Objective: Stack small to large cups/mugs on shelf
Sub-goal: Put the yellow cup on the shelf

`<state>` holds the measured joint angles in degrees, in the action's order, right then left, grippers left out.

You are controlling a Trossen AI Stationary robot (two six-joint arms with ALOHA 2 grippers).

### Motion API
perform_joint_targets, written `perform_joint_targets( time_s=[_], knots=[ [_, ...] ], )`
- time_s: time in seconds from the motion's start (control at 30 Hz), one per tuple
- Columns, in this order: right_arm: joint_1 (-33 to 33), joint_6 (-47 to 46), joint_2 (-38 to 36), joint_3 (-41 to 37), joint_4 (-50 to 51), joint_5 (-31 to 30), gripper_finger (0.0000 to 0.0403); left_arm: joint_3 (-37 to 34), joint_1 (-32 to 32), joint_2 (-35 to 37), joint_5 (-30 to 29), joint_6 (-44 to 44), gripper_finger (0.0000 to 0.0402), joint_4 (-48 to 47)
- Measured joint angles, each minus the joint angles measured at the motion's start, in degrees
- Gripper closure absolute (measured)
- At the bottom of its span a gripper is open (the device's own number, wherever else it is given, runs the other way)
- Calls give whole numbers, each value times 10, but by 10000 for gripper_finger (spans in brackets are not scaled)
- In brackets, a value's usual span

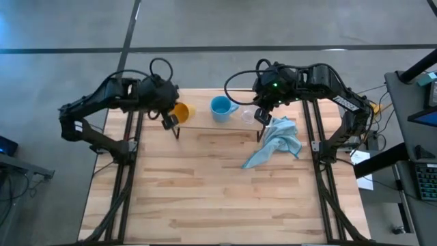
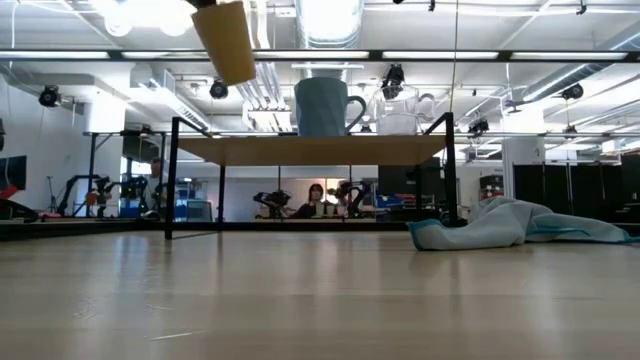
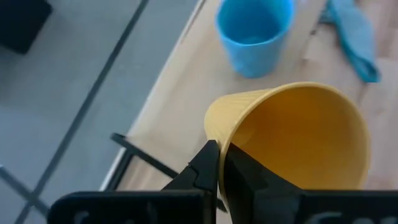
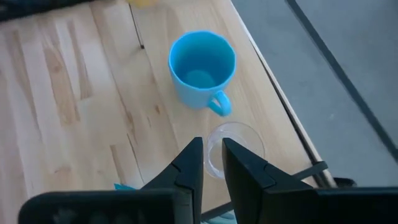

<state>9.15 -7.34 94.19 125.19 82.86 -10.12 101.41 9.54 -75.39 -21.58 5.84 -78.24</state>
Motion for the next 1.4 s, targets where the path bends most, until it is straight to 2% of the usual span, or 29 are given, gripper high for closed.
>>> perform_joint_targets(
  time_s=[0.23, 0.4, 0.5, 0.77, 0.97, 1.07, 1.27, 1.4],
  knots=[
    [0, -51, 0, 0, -9, 0, 349, 0, 84, -18, 7, -63, 402, 14],
    [0, -84, 1, 0, -9, -5, 349, 0, 137, -39, 70, -65, 402, 38],
    [0, -95, 1, -1, -10, -6, 349, 6, 159, -55, 81, -62, 402, 38],
    [0, -111, 2, -4, -10, -6, 349, 52, 192, -109, 140, -32, 402, -8],
    [0, -111, 2, -14, -9, -6, 349, 75, 203, -142, 160, -32, 402, -56],
    [0, -111, 2, -23, -9, -6, 349, 78, 209, -153, 196, -34, 401, -54],
    [0, -107, 2, -40, -9, -6, 349, 78, 216, -159, 204, -36, 401, -54],
    [0, -106, 2, -50, -10, -6, 349, 78, 231, -159, 234, -32, 401, -55]
  ],
)
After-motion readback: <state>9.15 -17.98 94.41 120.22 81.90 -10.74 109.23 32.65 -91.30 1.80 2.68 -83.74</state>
